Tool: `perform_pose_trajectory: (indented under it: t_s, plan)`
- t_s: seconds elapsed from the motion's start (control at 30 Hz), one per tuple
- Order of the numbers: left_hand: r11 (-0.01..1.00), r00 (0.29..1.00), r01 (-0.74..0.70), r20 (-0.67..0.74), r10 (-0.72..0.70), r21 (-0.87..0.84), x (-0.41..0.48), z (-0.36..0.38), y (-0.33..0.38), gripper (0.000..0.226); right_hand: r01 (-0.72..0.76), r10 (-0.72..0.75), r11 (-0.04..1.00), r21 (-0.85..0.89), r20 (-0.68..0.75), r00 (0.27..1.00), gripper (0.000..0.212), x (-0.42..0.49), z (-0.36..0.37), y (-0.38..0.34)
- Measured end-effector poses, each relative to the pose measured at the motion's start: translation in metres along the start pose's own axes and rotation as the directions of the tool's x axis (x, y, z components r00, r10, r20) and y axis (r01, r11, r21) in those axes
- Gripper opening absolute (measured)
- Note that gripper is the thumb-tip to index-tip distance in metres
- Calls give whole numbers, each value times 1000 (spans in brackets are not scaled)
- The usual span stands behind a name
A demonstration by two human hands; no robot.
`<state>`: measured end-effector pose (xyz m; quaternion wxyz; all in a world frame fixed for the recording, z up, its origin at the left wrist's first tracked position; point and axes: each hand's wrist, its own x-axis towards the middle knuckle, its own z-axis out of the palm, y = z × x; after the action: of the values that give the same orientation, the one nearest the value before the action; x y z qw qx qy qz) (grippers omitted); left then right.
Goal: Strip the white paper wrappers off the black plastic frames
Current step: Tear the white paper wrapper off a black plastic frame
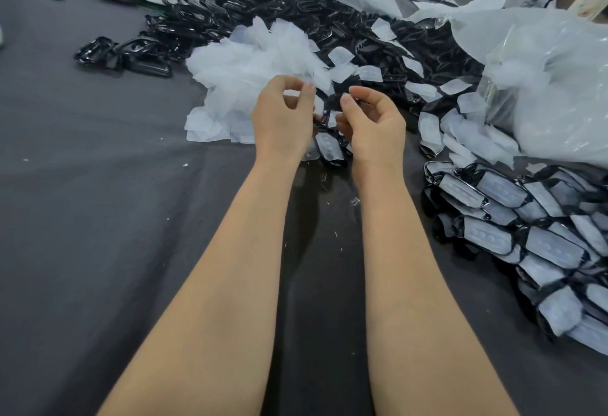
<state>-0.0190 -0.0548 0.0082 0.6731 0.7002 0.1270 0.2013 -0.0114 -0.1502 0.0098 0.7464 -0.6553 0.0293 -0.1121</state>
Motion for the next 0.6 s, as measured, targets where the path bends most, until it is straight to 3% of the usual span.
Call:
perform_pose_trajectory:
  t_s: [0.13, 0.23, 0.37, 0.47, 0.6]
  plan:
    - [997, 993, 26, 113, -17, -76, 0, 1, 5, 17, -27, 29, 995, 94, -21, 999, 13, -1, 5, 0]
    - [996, 995, 34, 101, -26, -80, -1, 1, 6, 17, -55, 68, 984, 170, -68, 995, 11, 1, 3, 0]
    - [993, 995, 70, 76, -63, -95, -2, 0, 6, 21, 1, -4, 999, -49, -44, 999, 20, 3, 1, -1]
    - [1000, 998, 23, 66, -21, -20, -4, 0, 4, 17, 3, -7, 998, -65, -61, 998, 17, 3, 1, -2]
    - [997, 1000, -26, 5, 26, 76, 0, 0, -1, 9, -47, 55, 990, 133, -56, 997, 13, 3, 3, -4]
